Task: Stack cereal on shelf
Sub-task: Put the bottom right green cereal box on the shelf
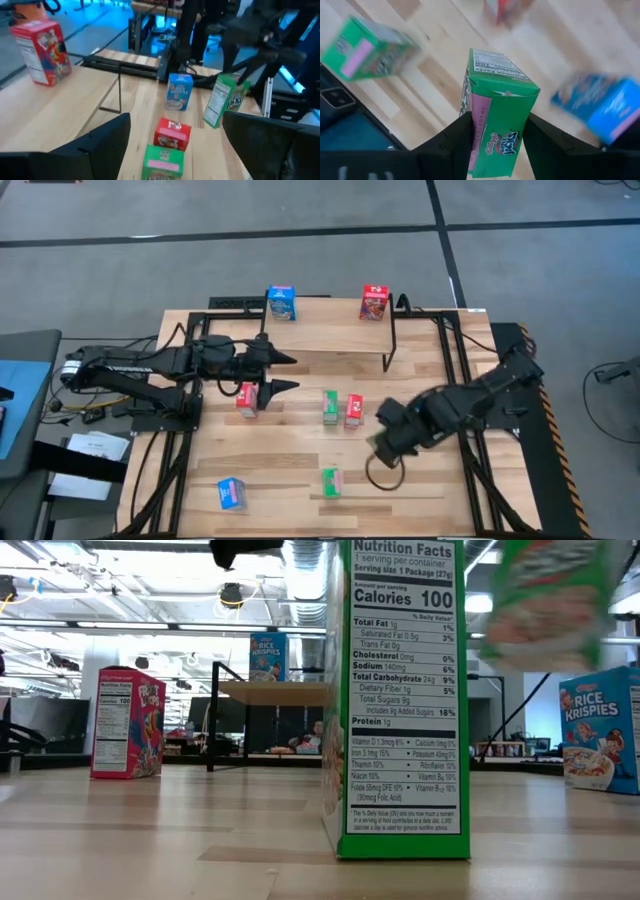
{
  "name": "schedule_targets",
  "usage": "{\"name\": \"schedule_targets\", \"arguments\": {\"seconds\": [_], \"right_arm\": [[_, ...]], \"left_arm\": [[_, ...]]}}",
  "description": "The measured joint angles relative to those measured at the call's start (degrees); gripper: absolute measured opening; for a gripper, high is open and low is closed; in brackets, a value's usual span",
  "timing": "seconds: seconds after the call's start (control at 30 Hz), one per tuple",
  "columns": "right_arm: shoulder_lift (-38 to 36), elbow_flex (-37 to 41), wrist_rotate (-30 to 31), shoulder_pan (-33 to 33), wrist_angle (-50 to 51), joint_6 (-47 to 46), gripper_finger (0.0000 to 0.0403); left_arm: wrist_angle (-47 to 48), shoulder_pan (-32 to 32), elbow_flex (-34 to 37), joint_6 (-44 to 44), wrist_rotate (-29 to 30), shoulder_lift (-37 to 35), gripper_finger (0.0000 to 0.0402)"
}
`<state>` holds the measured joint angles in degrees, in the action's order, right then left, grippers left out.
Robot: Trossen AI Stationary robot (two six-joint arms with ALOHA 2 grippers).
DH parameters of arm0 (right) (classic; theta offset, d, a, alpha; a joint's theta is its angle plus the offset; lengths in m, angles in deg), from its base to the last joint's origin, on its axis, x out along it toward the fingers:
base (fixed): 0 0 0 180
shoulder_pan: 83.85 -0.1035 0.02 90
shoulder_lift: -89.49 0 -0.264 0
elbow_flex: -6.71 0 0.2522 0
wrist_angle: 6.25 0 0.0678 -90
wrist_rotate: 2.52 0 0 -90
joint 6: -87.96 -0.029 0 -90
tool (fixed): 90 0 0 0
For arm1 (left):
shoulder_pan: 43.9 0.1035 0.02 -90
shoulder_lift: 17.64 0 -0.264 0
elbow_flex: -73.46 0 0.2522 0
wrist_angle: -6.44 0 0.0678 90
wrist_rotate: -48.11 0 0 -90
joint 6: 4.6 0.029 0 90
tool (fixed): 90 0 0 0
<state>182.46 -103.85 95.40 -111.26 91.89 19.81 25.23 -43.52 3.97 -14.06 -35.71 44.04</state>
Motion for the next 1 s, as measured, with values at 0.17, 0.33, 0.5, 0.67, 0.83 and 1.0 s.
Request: {"name": "schedule_targets", "arguments": {"seconds": [0.17,0.33,0.5,0.67,0.83,1.0], "right_arm": [[0.00,-4.06,0.20,6.03,-0.37,11.84,0.0183],[-0.02,-7.15,0.12,11.00,-2.91,23.03,0.0184],[-0.02,-9.03,-0.11,14.32,-6.39,32.59,0.0184],[0.00,-9.31,-0.28,16.10,-9.73,39.83,0.0185],[0.00,-9.31,-0.30,16.82,-12.27,46.39,0.0185],[0.00,-9.28,-0.31,17.08,-15.89,52.72,0.0185]], "left_arm": [[-0.03,0.00,0.21,0.22,-0.01,2.61,0.0307],[-3.26,0.00,0.22,0.21,-2.18,5.62,0.0307],[-7.53,0.00,0.15,-0.07,-5.42,8.22,0.0307],[-10.08,-0.02,0.17,-0.24,-7.68,10.70,0.0307],[-13.00,0.00,0.13,-1.09,-9.23,12.82,0.0307],[-14.63,0.00,0.11,-2.27,-12.29,14.46,0.0307]]}}
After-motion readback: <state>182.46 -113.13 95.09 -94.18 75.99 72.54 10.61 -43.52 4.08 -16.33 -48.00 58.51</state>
